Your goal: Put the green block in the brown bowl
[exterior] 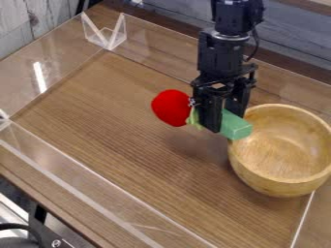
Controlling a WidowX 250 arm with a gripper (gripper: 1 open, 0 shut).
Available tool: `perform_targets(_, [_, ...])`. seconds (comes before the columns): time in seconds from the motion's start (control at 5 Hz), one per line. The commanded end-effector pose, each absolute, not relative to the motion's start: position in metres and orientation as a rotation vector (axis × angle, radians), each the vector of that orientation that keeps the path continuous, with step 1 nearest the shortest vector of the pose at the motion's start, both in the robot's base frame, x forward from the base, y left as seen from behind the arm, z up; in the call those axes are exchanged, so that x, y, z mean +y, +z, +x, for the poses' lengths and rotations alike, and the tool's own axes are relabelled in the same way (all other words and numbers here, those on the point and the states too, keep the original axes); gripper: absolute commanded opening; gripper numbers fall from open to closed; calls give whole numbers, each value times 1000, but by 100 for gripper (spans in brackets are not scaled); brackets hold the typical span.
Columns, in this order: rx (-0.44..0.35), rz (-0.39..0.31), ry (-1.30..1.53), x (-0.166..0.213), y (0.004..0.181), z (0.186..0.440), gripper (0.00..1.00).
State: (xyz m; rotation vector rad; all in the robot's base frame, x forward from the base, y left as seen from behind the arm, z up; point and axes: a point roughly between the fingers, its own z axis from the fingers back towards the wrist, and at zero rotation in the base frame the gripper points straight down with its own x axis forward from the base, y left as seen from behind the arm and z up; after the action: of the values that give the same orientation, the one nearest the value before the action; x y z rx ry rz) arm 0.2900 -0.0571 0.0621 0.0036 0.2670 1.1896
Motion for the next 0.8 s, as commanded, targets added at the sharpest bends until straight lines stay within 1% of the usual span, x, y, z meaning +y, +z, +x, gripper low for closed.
perform_targets(0.0, [256, -11, 1157, -69, 64, 292, 0])
perform_targets(0.6, [277, -11, 1136, -69, 60, 298, 0])
